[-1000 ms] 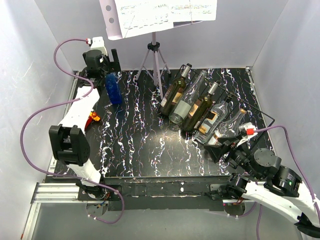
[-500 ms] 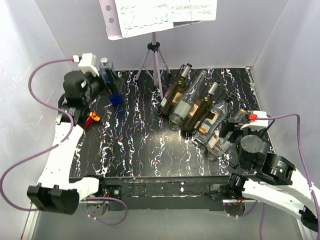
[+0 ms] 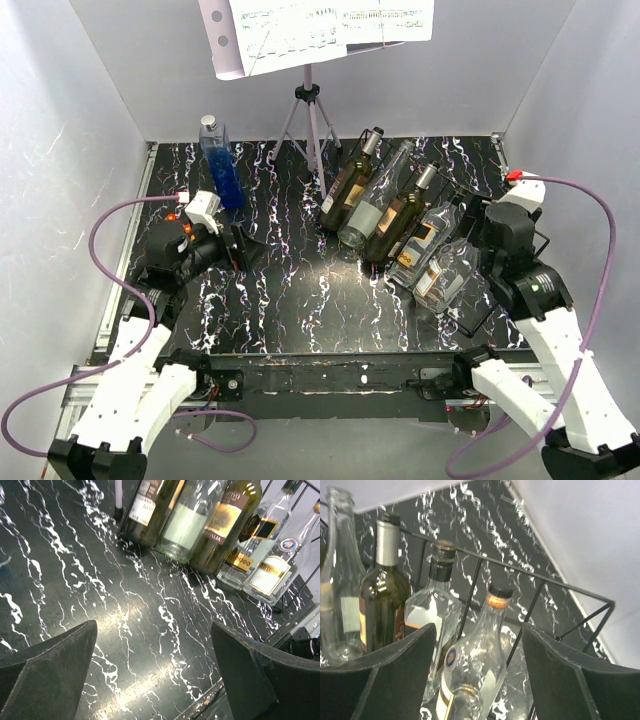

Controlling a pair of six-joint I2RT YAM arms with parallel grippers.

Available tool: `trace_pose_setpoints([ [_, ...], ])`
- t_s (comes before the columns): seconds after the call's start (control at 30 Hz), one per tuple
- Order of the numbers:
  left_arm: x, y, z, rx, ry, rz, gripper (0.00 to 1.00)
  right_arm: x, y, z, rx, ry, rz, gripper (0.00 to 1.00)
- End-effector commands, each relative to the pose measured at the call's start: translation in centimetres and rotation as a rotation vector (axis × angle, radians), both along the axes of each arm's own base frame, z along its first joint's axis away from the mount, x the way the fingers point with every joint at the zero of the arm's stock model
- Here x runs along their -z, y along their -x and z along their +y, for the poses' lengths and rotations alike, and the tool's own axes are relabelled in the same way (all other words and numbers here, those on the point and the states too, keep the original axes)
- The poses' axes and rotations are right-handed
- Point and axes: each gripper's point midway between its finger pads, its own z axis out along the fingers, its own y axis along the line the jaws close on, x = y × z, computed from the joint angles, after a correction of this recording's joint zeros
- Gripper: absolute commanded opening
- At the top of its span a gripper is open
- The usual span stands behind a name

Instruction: Take the wine bottle off the wine rack

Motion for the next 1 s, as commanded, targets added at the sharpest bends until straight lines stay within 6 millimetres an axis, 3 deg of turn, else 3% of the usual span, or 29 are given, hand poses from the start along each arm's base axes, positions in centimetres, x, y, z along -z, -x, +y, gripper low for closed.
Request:
trace_pose_setpoints([
  [0.0, -2.6, -0.5, 0.9, -0.066, -0.005, -0.114, 0.98, 1.4, -1.1, 1.7, -0.106, -0.128, 0.098, 0.75],
  [0.23, -2.4, -0.4, 1.4, -0.101, -0.012, -0.106, 0.98, 4.7, -3.5, -0.2, -0.067, -0.187, 0.166, 0.66],
  [0.57, -2.1, -0.7, 1.6, -0.119, -0.012, -0.091, 0.98, 8.8, -5.0, -1.8, -0.004, -0.237, 0.218, 0.65],
  [0.83, -2.1, -0.7, 1.5, -0.115, -0.012, -0.088, 0.98, 9.2, -5.8, -3.1, 0.018, -0.214, 0.181, 0.55],
  [0.97, -2.0, -0.7, 1.5, -0.116, -0.013, -0.087, 0.98, 9.4, -5.7, -3.6, 0.029, -0.195, 0.18, 0.4],
])
